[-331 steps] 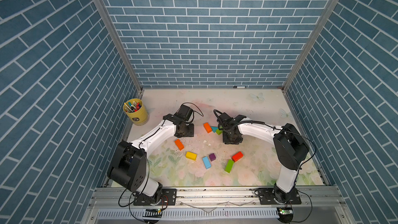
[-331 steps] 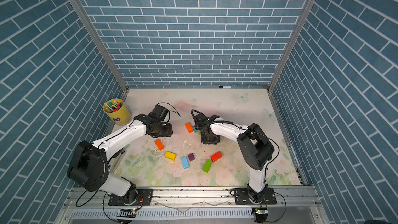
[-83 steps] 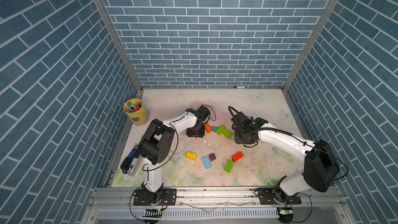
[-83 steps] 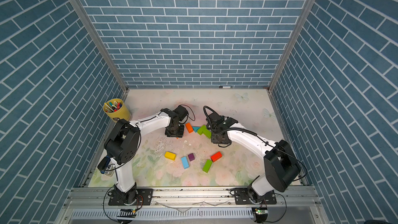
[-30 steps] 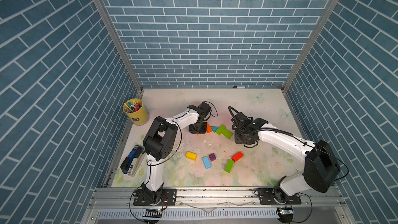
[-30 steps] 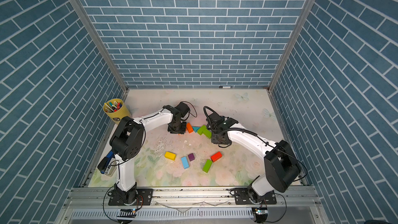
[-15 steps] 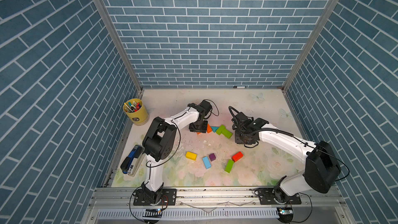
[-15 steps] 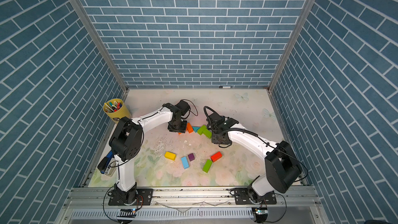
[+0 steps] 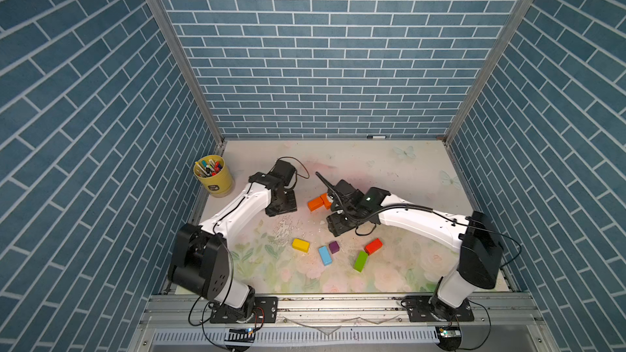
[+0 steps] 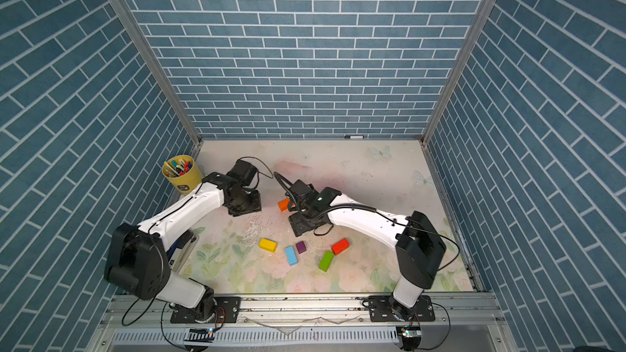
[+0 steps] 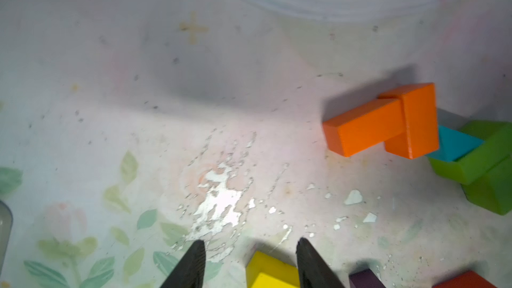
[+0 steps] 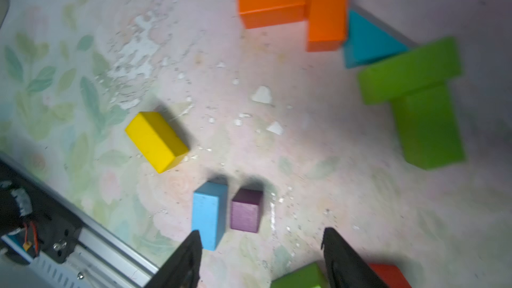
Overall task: Assemble a heart with building blocks
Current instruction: Pick up the building block from the center of the board.
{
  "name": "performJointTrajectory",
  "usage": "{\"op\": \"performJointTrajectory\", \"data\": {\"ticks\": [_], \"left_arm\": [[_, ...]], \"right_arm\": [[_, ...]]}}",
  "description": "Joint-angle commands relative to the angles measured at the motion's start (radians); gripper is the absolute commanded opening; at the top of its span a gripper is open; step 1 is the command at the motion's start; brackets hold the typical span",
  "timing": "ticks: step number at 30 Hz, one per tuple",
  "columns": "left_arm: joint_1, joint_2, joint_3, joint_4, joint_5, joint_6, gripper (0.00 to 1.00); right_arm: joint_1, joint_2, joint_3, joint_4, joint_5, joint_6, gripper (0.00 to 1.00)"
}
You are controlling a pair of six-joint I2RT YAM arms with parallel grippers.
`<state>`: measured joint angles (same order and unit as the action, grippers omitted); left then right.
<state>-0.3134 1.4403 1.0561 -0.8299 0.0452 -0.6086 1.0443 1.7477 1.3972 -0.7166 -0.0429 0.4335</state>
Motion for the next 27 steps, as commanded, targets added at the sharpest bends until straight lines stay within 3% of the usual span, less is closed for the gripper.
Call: {"op": "performJointTrajectory", "data": {"ticks": [1,7,13,15,20,23,27], "left_arm": [[0.076,-0.1,-0.115,0.025,0.06,-0.071,0.56],[0.154,-0.219,-0.203,0.005,0.069,-0.048,0.59],[0.196,-0.225,-0.232,0.027,0.101,-0.034,0.59],[0.198,-0.219,-0.232,0.033,0.105,-0.028,0.59],[0.2,-0.206,-0.246,0.055,0.113,-0.025,0.58],[0.2,-0.201,-0.25,0.07,0.126,-0.022,0.58],[0.199,-0.181,-0.241,0.091,0.147,-0.015,0.57]], "right_arm": [[0.056,0.141,0.128,-0.013,-0.074,-0.182,0.72],[0.112,0.348,0.292,-0.026,-0.108,-0.23,0.73],[0.145,0.453,0.384,-0.047,-0.1,-0.223,0.68],[0.15,0.491,0.404,-0.065,-0.083,-0.213,0.62],[0.15,0.469,0.369,-0.066,0.032,-0.182,0.32],[0.124,0.388,0.324,-0.049,0.109,-0.163,0.28],[0.047,0.336,0.282,-0.027,0.102,-0.139,0.27]]}}
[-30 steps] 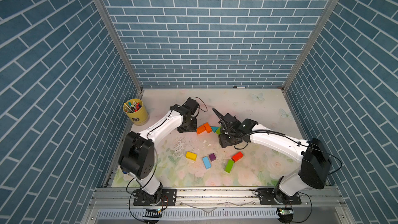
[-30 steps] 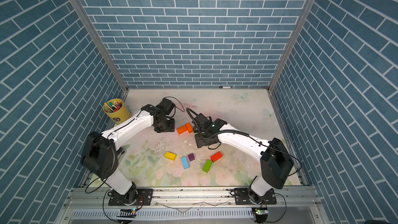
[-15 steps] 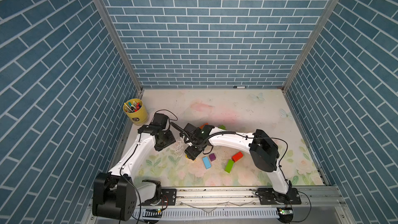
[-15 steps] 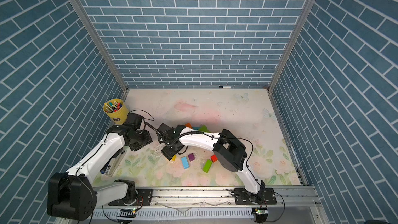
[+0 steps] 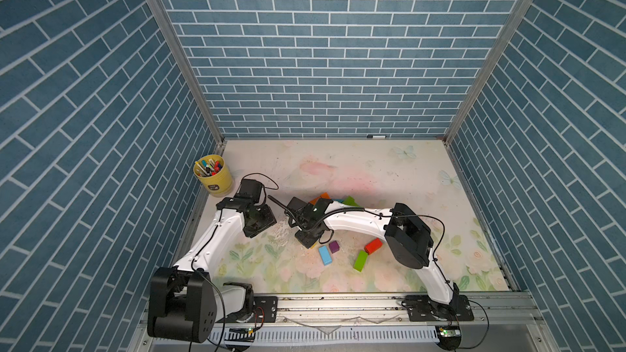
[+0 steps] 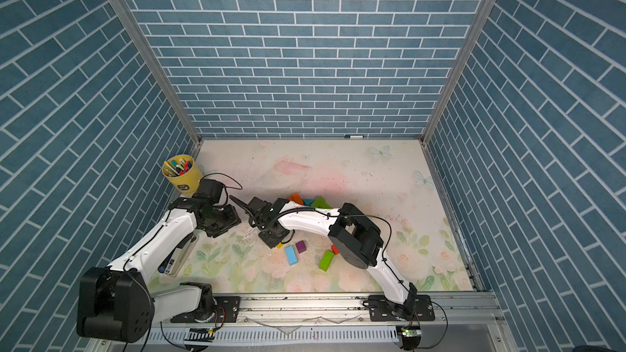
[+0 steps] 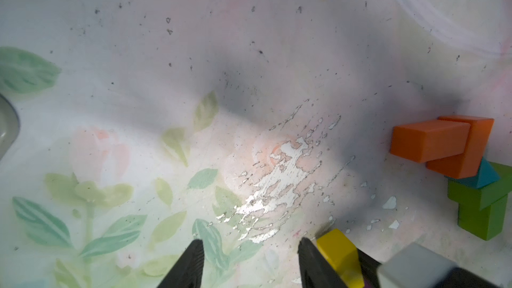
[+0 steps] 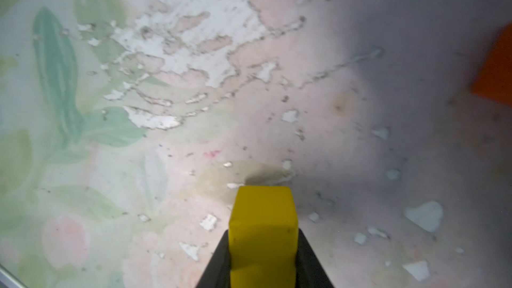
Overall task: Assemble a heart with building blocks
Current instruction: Pick up the building block from the center of the board, then assemble the building block at the center of the board.
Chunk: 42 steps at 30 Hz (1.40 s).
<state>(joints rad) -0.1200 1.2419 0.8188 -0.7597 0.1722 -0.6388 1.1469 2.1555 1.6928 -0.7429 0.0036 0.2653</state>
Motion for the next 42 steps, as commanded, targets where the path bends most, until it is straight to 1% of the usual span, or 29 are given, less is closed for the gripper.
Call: {"op": "performJointTrajectory", "data": {"ticks": [1,3,5,6,8,9,10,12,17,20,25,27,30,32,42], "left_arm": [[0.005,0.024,-0.003,0.025,0.026,0.017,0.57],[0.003,0.039,0.0,0.037,0.033,0.016,0.56],[0.003,0.05,0.002,0.044,0.036,0.017,0.56],[0.002,0.056,0.003,0.048,0.036,0.018,0.56],[0.002,0.066,0.002,0.054,0.035,0.02,0.56],[0.001,0.072,0.001,0.056,0.034,0.021,0.56],[0.0,0.078,0.001,0.06,0.037,0.021,0.56],[0.0,0.084,-0.004,0.065,0.039,0.021,0.56],[0.0,0.097,-0.007,0.075,0.041,0.023,0.56],[0.0,0.102,-0.004,0.077,0.043,0.024,0.56],[0.0,0.096,-0.003,0.075,0.038,0.024,0.56],[0.0,0.095,-0.001,0.076,0.039,0.021,0.56],[0.0,0.094,-0.001,0.077,0.039,0.02,0.56],[0.0,0.091,-0.002,0.076,0.039,0.021,0.56],[0.0,0.106,-0.004,0.082,0.039,0.028,0.56]], "right_arm": [[-0.073,-0.063,-0.011,-0.008,0.057,0.035,0.25],[-0.104,-0.043,-0.005,-0.021,0.061,0.046,0.24],[-0.131,-0.025,-0.001,-0.023,0.048,0.058,0.26],[-0.141,-0.015,0.003,-0.022,0.044,0.064,0.3],[-0.15,0.001,0.022,-0.035,0.025,0.071,0.51],[-0.151,-0.001,0.022,-0.033,0.015,0.076,0.58],[-0.151,-0.011,0.011,-0.021,0.004,0.082,0.61],[-0.151,-0.028,-0.01,-0.009,-0.004,0.093,0.62],[-0.151,-0.021,-0.028,-0.021,0.004,0.096,0.59],[-0.153,-0.016,-0.025,-0.032,0.012,0.088,0.54],[-0.152,-0.003,0.002,-0.047,0.021,0.08,0.3],[-0.15,0.009,0.025,-0.051,0.026,0.071,0.27],[-0.153,0.03,0.083,-0.077,0.035,0.058,0.25],[-0.157,0.072,0.108,-0.087,0.033,0.055,0.25],[-0.169,0.122,0.166,-0.105,0.048,0.055,0.26]]}}
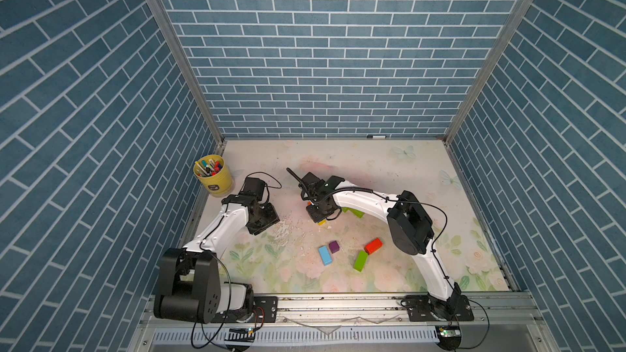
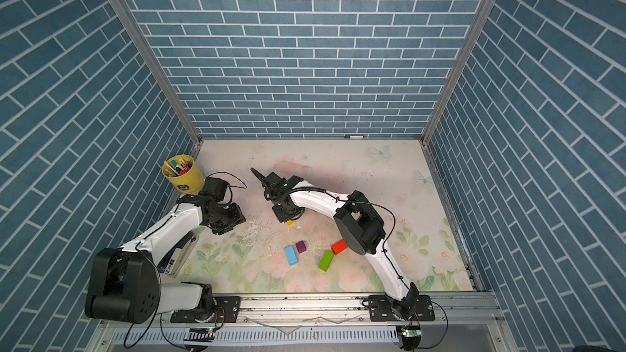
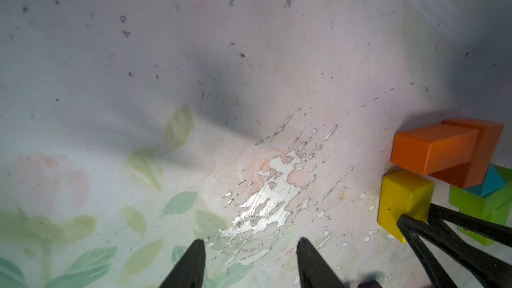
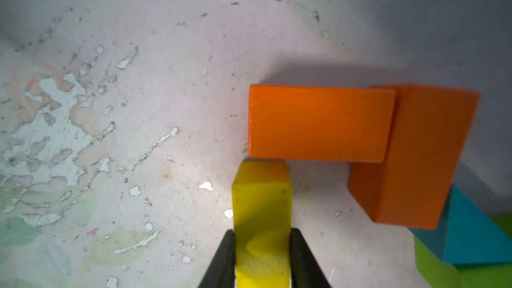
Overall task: Assemble a heart with building blocks
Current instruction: Assemble the building block at the center of the board.
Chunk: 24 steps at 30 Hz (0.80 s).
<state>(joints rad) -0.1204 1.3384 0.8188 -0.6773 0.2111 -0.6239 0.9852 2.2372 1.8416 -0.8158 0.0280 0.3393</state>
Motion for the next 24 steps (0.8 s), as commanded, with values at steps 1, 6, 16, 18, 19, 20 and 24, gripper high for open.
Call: {"op": "performJointTrajectory", "data": {"ticks": [1,6,16,18,19,20,24], "left_arm": [[0.001,0.012,-0.004,0.0,0.001,0.013,0.56],[0.001,0.017,-0.004,0.005,0.004,0.013,0.56],[0.001,0.026,-0.002,0.008,0.004,0.013,0.56],[0.001,0.023,-0.001,0.004,0.002,0.015,0.56],[0.001,0.021,-0.003,0.004,0.001,0.015,0.56],[0.001,0.019,-0.003,0.004,0.001,0.015,0.56],[0.001,0.018,-0.006,0.004,-0.001,0.018,0.56]], "right_arm": [[-0.009,0.044,0.024,-0.036,0.028,-0.017,0.26],[-0.018,0.044,0.023,-0.041,0.031,-0.019,0.26],[-0.017,0.029,0.004,-0.028,0.019,-0.019,0.37],[-0.017,0.02,-0.003,-0.022,0.013,-0.013,0.44],[-0.017,0.015,-0.008,-0.02,0.012,-0.009,0.45],[-0.017,0.011,-0.014,-0.016,0.013,-0.006,0.46],[-0.016,0.004,-0.021,-0.012,0.008,-0.002,0.43]]}}
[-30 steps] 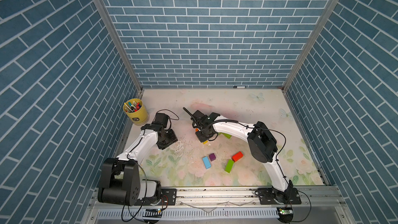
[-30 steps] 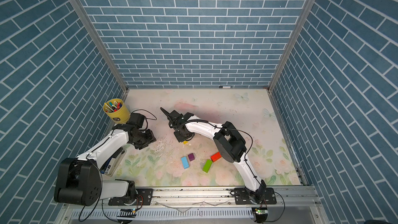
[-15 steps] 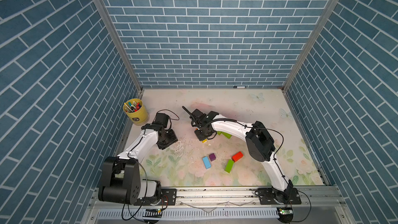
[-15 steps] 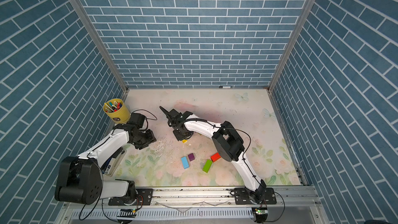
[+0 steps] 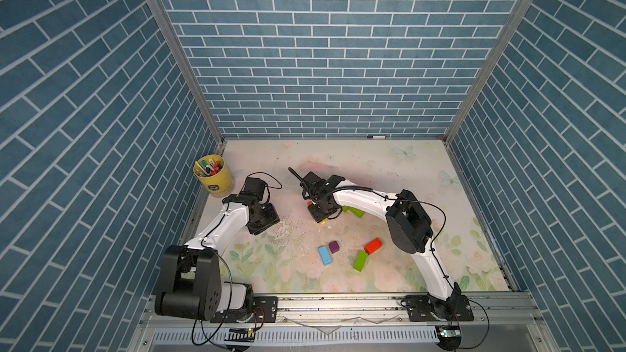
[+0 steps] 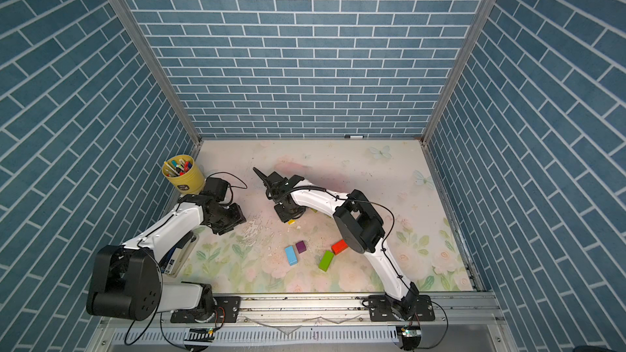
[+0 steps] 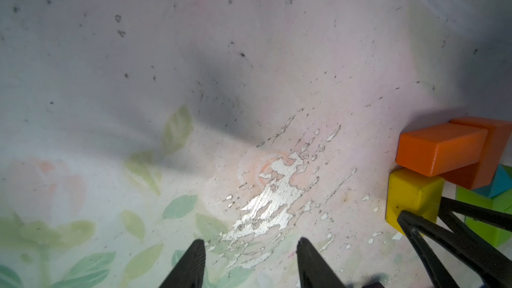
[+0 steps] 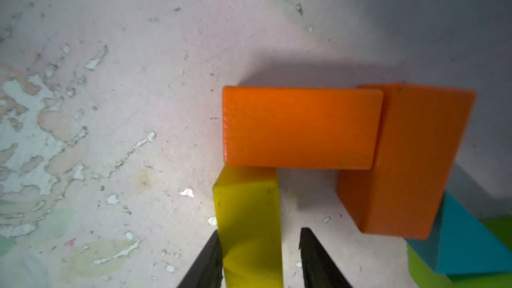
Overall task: Assemble a heart with building blocks
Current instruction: Assemble the building block at the center of the board.
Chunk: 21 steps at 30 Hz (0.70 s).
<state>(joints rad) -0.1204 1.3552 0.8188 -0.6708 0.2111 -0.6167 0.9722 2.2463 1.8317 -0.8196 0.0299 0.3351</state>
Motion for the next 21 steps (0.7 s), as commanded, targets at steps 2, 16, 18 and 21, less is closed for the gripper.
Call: {"op": "performJointTrajectory", "data": {"ticks": [2,16,18,21], "left_arm": [[0.001,0.002,-0.007,-0.003,-0.003,0.011,0.56],[0.001,0.005,-0.011,-0.001,-0.012,0.02,0.56],[0.001,0.005,-0.014,0.0,-0.015,0.022,0.56],[0.001,0.006,-0.018,0.003,-0.015,0.022,0.56]], "right_arm": [[-0.004,-0.004,-0.009,-0.008,0.007,0.004,0.4],[-0.004,0.016,0.02,-0.007,0.018,0.018,0.33],[-0.004,0.017,0.023,-0.007,0.016,0.018,0.33],[-0.003,0.017,0.028,-0.008,0.006,0.015,0.32]]}}
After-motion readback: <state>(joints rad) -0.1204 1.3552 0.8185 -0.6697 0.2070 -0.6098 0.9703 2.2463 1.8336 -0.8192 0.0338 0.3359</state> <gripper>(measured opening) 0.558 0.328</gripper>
